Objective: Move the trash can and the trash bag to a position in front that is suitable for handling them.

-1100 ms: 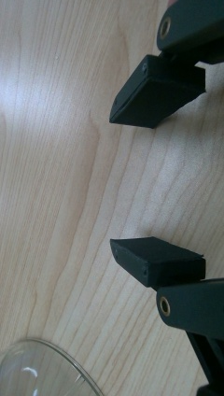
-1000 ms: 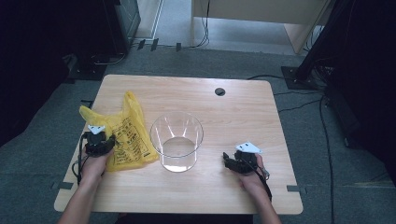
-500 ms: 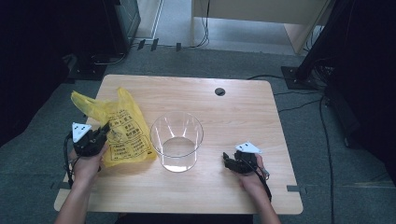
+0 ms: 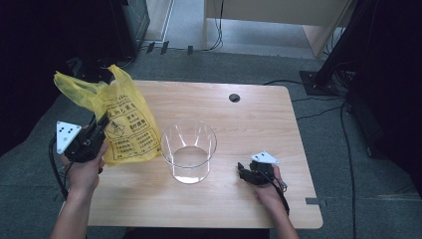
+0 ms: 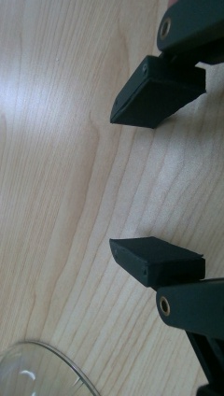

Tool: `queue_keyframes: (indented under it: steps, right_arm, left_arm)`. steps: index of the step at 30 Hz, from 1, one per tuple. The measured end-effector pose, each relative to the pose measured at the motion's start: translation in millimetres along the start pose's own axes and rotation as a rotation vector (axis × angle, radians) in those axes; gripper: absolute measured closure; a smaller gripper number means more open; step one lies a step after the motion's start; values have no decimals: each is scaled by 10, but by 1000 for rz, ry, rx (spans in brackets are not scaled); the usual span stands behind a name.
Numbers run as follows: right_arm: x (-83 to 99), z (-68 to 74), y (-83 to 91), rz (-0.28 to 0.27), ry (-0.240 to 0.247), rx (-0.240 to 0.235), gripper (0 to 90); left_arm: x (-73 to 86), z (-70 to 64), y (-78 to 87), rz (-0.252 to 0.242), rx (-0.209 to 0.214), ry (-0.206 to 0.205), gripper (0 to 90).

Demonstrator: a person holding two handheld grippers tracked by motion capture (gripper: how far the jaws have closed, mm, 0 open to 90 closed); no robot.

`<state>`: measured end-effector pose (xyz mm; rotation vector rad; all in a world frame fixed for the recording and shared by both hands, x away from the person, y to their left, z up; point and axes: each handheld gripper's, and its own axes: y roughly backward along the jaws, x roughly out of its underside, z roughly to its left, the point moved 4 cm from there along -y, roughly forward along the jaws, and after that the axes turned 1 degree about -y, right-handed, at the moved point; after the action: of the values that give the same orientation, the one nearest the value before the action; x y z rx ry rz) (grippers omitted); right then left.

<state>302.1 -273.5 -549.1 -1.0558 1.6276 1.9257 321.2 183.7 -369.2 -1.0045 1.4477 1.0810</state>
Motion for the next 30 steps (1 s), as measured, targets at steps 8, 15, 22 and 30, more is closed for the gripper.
queue_keyframes:
  steps: [8, 15, 22, 30]
  right_arm:
    - [0, 1, 0, 0, -1, 1, 340]
    - [0, 4, 1, -1, 1, 5, 340]
    - [0, 2, 1, -2, 1, 5, 341]
    - [0, 2, 1, -3, 1, 2, 344]
  left_arm:
    - [-373, -96, 169, -111, 16, -5, 871]
    - [-479, -348, 242, -197, 68, -19, 870]
    - [-593, -637, 224, -264, 129, -15, 868]
    - [-813, -925, 226, -324, 199, -46, 866]
